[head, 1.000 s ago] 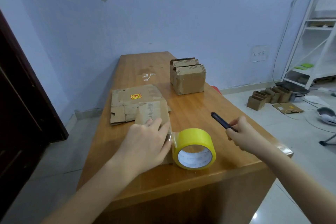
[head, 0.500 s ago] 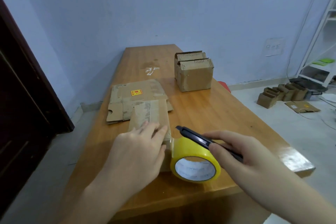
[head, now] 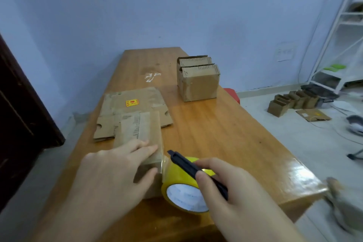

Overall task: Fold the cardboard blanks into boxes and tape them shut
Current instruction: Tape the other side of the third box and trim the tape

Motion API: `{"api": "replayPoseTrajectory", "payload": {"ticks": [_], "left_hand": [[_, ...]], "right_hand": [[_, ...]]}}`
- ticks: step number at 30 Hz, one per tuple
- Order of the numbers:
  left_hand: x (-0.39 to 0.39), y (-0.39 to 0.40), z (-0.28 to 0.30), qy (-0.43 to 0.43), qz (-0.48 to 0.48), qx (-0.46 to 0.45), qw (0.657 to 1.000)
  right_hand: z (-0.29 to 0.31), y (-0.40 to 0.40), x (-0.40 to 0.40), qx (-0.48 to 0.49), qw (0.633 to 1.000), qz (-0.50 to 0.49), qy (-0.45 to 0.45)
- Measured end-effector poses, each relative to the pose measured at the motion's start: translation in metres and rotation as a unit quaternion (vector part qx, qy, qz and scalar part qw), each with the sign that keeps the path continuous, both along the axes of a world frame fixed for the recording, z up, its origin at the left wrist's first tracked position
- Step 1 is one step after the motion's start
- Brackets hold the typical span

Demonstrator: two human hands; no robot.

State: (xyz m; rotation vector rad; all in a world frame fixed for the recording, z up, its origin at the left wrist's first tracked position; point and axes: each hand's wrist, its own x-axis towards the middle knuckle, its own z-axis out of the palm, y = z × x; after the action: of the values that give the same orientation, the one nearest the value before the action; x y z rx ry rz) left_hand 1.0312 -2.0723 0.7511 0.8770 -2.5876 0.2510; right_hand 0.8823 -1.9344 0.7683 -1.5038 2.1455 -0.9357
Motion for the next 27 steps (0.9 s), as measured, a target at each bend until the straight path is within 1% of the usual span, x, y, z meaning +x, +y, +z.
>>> {"api": "replayPoseTrajectory", "payload": {"ticks": [6, 7, 10, 12, 13, 14, 17, 18, 19, 20, 22, 27], "left_hand": [[0.001, 0.002, -0.006, -0.024, 0.003, 0.000, 1.000], [0.003, 0.000, -0.008, -0.017, 0.011, 0.002, 1.000], [0.003, 0.009, 0.002, -0.028, 0.011, 0.030, 0.999], [-0.001, 0.013, 0.003, -0.029, 0.015, -0.005, 0.999], [-0.001, 0.013, 0.001, -0.060, 0.025, -0.020, 0.998], [0.000, 0.013, 0.002, -0.070, 0.030, -0.019, 0.997], [0.005, 0.009, 0.005, -0.069, 0.005, 0.016, 0.998], [0.004, 0.007, 0.008, -0.084, 0.006, 0.017, 0.996], [0.004, 0.006, 0.008, -0.086, 0.005, 0.017, 0.996], [0.003, 0.006, 0.009, -0.075, 0.008, -0.003, 0.997], [-0.002, 0.009, 0.013, -0.106, 0.033, -0.006, 0.994], [-0.003, 0.010, 0.018, -0.128, 0.034, 0.007, 0.991]], "right_hand": [[-0.006, -0.007, 0.012, 0.005, 0.999, -0.017, 0.043], [-0.009, -0.008, 0.014, 0.003, 0.999, -0.014, 0.042], [-0.013, -0.010, 0.017, 0.003, 1.000, -0.005, 0.015], [-0.015, -0.009, 0.018, -0.002, 1.000, -0.001, -0.015], [-0.016, -0.009, 0.019, -0.008, 1.000, 0.003, -0.026], [-0.016, -0.008, 0.019, -0.014, 0.999, 0.009, -0.038], [-0.015, -0.004, 0.019, -0.037, 0.996, 0.022, -0.077], [-0.015, -0.004, 0.018, -0.044, 0.995, 0.022, -0.091], [-0.016, -0.003, 0.018, -0.051, 0.993, 0.019, -0.102], [-0.016, -0.002, 0.017, -0.057, 0.992, 0.016, -0.110], [-0.018, 0.001, 0.020, -0.072, 0.991, 0.013, -0.109], [-0.020, 0.010, 0.027, -0.073, 0.993, 0.018, -0.095]]}}
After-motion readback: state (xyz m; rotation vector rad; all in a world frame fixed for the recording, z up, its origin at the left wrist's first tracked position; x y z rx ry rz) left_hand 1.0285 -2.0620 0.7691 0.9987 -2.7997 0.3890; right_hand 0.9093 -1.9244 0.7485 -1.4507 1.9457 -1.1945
